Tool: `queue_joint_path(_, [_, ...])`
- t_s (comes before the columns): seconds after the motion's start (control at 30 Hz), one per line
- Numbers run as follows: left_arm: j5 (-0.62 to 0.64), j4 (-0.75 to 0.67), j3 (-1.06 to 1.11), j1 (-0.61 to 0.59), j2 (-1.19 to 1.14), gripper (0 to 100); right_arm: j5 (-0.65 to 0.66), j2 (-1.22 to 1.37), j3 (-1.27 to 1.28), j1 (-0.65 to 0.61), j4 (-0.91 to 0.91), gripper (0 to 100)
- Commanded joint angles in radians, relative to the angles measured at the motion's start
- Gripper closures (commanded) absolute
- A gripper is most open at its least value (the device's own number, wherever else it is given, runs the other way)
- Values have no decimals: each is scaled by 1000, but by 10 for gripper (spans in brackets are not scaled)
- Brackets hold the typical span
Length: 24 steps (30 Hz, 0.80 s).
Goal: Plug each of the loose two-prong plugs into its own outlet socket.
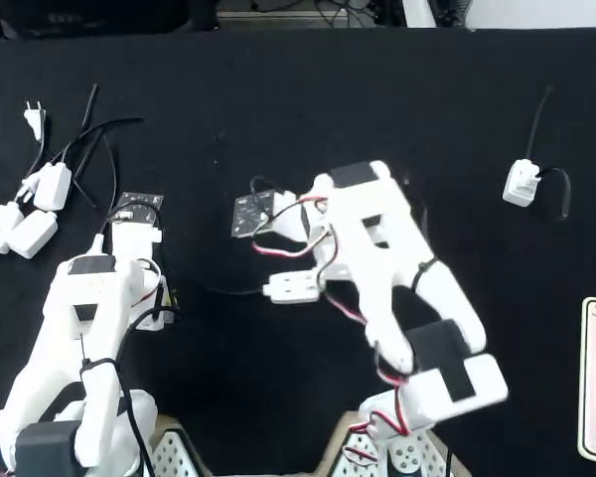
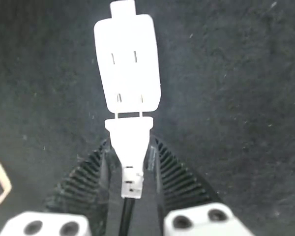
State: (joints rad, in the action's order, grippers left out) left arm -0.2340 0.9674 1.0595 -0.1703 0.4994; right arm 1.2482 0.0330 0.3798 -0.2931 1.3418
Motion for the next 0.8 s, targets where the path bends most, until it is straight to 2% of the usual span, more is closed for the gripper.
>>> queue_joint_path(0.0, [-5, -6, -5, -7, 26, 809, -43, -133, 33, -49, -21, 988])
queue_joint_path(0.27, [-5, -6, -5, -7, 26, 809, -175, -427, 286, -55, -29, 988])
queue_joint_path(0.37, [-5, -8, -5, -7, 26, 809, -175, -483, 417, -40, -46, 988])
queue_joint_path(0.6, [-5, -9, -5, -7, 26, 809, -176, -512, 607, 158, -290, 988])
queue_joint_path(0.77, [-6, -11, -5, -7, 26, 809, -176, -512, 711, 172, -396, 981])
